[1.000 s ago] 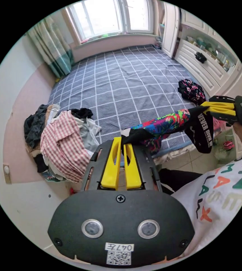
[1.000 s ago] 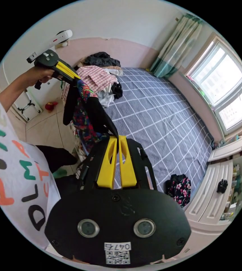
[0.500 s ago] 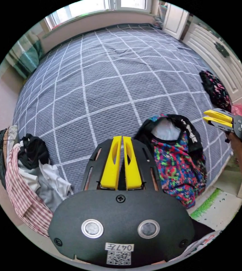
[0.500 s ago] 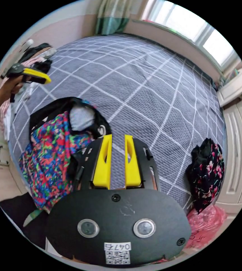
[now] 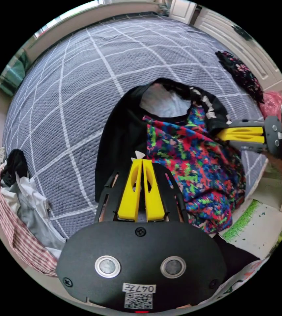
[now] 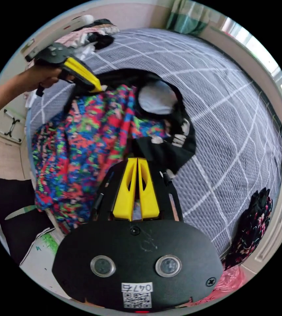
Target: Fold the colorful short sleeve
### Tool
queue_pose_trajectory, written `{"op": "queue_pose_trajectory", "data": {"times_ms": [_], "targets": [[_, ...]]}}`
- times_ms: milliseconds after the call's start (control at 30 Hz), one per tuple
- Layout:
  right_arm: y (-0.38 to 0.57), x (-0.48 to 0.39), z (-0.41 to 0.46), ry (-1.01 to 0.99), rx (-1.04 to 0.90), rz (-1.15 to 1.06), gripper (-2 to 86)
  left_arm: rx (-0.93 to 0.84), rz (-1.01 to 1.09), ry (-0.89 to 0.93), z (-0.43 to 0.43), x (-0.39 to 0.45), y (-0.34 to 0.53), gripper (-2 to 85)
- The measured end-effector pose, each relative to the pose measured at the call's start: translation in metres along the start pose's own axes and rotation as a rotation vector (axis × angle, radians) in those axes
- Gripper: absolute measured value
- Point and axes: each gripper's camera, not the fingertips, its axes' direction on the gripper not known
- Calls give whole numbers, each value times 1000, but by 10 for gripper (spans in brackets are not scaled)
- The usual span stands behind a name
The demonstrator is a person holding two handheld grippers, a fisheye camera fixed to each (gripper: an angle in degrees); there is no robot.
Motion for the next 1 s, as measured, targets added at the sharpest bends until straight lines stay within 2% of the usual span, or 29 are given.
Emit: {"op": "queue_pose_trajectory", "data": {"times_ms": [133, 200, 300, 333, 400, 500, 567, 700, 867, 1000], "targets": [[16, 95, -1, 73, 7, 173, -5, 42, 19, 26, 11, -19, -47, -7], [30, 152, -15, 109, 43, 331, -5, 55, 30, 15, 6, -26, -66, -8], [48, 192, -37, 133, 81, 484, -5, -51, 11, 97, -4, -38, -87, -8], [49, 192, -44, 130, 110, 483, -5, -37, -15, 89, -14, -42, -87, -8], [32, 168, -64, 57, 219, 334, -4, 8, -15, 97, -28, -44, -86, -8], [-9, 125, -55, -10, 226, 115, 5, 95, -17, 106, -39, -46, -90, -8], [-32, 114, -30, -54, 164, 62, 9, 68, 7, 168, -24, -44, -101, -8], [-62, 122, 15, -92, 84, -3, -1, -42, 0, 125, 34, -42, -123, -8], [-81, 188, 9, -62, 154, 132, -3, 95, -51, -25, 31, -61, -143, -8], [-78, 242, -8, -127, 201, 307, 22, 94, -29, -108, 22, -71, -153, -8]]}}
